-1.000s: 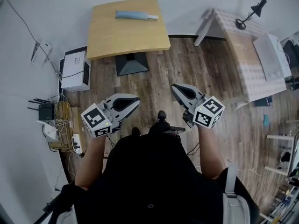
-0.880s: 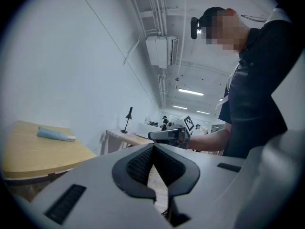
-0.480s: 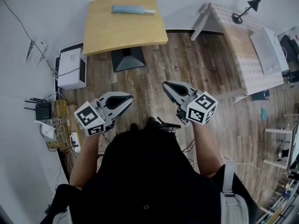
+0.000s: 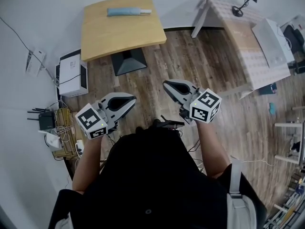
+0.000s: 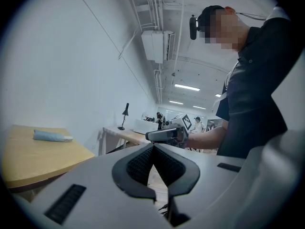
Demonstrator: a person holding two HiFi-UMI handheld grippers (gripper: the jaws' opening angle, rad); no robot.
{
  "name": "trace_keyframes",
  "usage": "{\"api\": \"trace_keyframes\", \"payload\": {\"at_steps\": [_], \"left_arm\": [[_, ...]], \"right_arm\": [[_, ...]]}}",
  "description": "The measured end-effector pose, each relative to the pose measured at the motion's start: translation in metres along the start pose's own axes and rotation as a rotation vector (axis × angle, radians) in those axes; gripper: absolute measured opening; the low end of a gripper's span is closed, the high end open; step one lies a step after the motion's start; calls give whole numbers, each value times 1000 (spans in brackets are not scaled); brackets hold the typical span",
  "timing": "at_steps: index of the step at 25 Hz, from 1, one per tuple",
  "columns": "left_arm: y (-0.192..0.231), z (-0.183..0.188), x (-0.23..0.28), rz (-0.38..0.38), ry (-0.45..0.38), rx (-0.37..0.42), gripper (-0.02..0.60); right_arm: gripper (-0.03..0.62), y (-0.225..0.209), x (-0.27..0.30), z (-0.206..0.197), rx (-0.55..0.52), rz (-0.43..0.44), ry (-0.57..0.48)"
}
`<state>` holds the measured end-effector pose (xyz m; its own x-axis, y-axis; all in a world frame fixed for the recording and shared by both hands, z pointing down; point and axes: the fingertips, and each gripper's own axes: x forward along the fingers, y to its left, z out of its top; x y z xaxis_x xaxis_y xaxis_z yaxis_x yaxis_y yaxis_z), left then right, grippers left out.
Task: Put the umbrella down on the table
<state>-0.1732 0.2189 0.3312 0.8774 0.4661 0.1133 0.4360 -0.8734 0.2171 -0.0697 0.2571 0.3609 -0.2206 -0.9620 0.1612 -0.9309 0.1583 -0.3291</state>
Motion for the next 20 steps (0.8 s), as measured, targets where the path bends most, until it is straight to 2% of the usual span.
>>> {"api": "trace_keyframes", "payload": {"at_steps": [12,20], "left_arm": [[5,0,6,-15,3,3,5],[4,-5,17,-21,14,-16,5]], "right_arm": [[18,4,0,-3,-2,20,-20],[18,-2,-10,-10,-4,0,-8]]}}
